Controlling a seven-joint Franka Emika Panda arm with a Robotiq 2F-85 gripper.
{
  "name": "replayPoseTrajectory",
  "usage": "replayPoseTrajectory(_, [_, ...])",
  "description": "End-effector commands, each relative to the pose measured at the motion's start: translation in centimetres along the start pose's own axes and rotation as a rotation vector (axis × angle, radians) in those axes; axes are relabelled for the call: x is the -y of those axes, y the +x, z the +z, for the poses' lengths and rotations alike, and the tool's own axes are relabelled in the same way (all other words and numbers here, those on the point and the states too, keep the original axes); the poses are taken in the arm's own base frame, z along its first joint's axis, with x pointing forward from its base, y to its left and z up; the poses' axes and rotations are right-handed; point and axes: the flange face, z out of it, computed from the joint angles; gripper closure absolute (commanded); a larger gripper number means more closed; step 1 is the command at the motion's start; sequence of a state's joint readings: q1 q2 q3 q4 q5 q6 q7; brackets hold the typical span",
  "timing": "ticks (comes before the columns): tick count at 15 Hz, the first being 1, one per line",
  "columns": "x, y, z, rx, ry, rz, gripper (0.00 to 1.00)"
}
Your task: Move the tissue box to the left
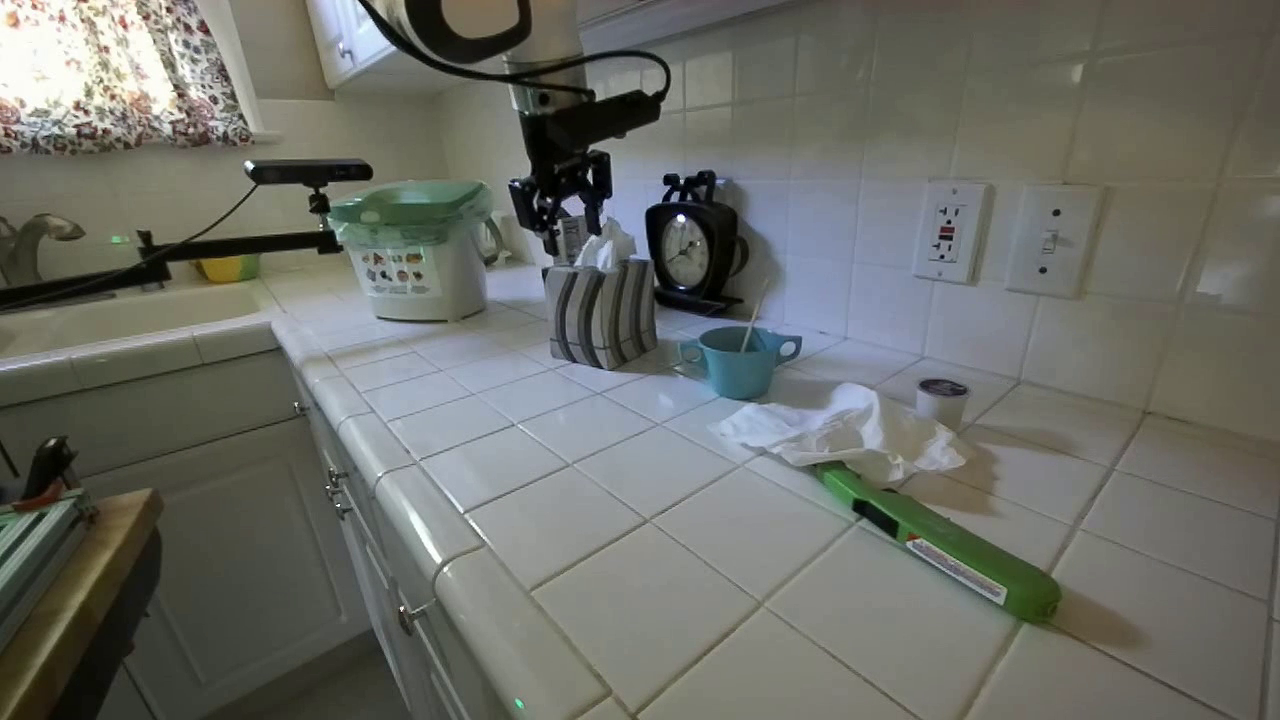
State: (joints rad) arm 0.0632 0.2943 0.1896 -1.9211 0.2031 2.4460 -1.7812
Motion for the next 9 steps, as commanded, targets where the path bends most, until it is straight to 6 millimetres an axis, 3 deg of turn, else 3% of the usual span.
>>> replayPoseTrajectory(1, [0.2, 0.6, -2.1, 0.057, 0.012, -0.001, 0.0])
replayPoseTrajectory(9, [4.3, 0.8, -4.3, 0.198, 0.084, 0.437, 0.0])
